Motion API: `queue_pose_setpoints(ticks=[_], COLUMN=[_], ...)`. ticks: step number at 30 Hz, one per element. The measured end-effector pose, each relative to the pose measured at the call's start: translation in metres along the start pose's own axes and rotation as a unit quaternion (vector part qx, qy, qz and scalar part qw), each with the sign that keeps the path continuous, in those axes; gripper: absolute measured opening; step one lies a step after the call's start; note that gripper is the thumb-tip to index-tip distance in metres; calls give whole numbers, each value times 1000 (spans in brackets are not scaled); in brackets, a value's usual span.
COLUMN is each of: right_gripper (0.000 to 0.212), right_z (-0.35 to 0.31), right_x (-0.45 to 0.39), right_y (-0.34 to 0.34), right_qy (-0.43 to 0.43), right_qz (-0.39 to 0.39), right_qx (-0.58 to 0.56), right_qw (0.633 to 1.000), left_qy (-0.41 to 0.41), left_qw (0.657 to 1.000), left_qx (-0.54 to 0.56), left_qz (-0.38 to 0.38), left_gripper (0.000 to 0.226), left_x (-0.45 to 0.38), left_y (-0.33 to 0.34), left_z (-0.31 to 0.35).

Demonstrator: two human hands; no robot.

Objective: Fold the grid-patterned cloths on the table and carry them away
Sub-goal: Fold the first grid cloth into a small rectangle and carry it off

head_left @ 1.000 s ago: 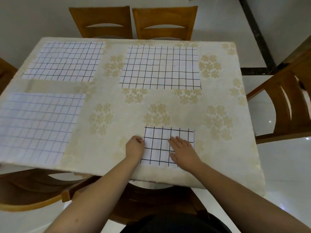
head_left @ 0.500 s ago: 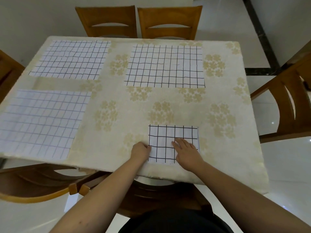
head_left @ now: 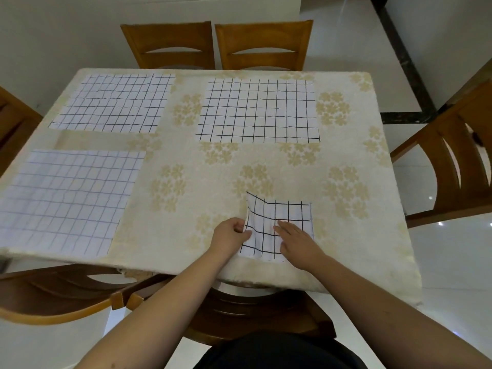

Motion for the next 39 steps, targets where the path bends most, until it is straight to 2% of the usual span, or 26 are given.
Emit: queue_pose_setpoints(ticks=[5, 8, 13, 18, 21, 25, 30, 35, 39], right_gripper=[48, 45, 41, 39, 39, 36, 35, 32, 34], right_z=[6, 12, 29, 52, 61, 60, 57, 60, 70], right_x=[2, 6, 21, 36, 38, 33, 16, 3, -1], right_y=[-6, -11, -25, -35, -38, -35, -28, -24, -25], right_qy=[30, 69, 151, 217, 235, 214, 211, 256, 300], right_qz=[41, 91, 145, 186, 193, 216, 200, 217, 216], right_qx=[-60, -91, -57, -31, -32, -40, -78, -203, -266], right_qw=[997, 989, 976, 958, 952, 952, 954, 920, 890], left_qy=[49, 78, 100, 71, 79, 89, 10, 13, 40], left_qw=[999, 996, 992, 989, 989, 990, 998, 998, 998], left_qx=[0, -16, -38, 16, -15, -76, -64, -56, -51], left_qz=[-19, -31, -63, -130, -122, -77, 21, -24, -11], left_gripper=[19, 15, 15, 19, 15, 14, 17, 19, 11], left_x=[10, 14, 16, 22, 13, 0, -13, -18, -18], left_y=[7, 18, 45, 67, 67, 62, 59, 69, 74], left_z=[21, 30, 45, 54, 46, 30, 14, 8, 10])
Point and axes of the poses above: each hand's wrist, its own x-axis away from the middle knuckle, its own y-axis out of the palm, z = x × y, the point moved 1 cm from there along -x, towards the middle knuckle, and after that the axes turned 10 degrees about -y, right-handed, at the moved point
